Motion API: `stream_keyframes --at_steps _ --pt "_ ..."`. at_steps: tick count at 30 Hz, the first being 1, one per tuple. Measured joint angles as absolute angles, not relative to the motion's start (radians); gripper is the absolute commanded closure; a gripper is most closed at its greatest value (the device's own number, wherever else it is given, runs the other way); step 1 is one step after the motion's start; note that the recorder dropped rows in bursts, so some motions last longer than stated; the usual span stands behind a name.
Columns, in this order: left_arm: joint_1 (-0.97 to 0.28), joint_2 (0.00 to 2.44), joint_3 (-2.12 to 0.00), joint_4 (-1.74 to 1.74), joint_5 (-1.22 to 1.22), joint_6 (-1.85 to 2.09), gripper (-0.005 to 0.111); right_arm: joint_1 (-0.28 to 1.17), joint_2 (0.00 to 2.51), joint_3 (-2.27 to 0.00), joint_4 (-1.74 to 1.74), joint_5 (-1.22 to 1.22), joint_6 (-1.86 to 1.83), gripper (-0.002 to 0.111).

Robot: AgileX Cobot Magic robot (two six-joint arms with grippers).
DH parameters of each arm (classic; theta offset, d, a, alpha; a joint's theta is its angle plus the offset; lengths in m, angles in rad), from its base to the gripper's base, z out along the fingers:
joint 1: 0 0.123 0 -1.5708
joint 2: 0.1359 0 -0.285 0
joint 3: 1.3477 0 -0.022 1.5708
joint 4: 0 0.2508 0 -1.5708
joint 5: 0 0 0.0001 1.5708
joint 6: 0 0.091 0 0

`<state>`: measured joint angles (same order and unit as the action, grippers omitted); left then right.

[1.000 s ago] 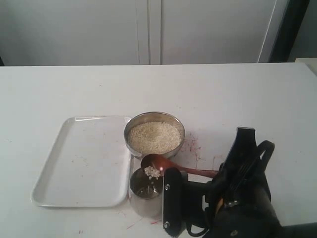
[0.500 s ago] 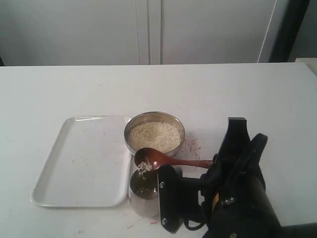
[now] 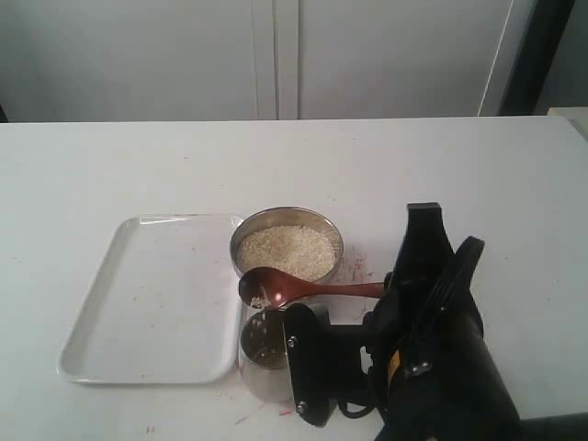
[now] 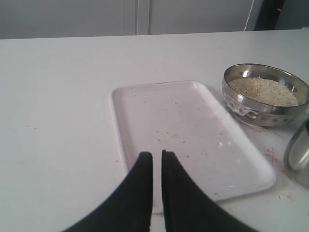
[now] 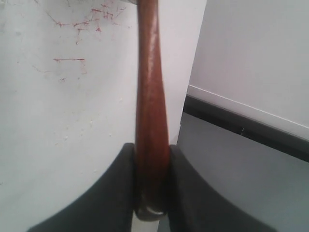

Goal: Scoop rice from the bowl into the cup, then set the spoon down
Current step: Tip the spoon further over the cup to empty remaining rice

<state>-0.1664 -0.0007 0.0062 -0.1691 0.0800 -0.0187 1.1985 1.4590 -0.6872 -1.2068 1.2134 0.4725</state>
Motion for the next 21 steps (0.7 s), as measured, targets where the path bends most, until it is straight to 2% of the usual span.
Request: stream_keyframes --at_steps 21 --pt "-0.166 -0.001 0.006 -0.169 0.080 -0.019 0.092 1.198 1.459 -0.677 -1.258 1.213 0.457 0.108"
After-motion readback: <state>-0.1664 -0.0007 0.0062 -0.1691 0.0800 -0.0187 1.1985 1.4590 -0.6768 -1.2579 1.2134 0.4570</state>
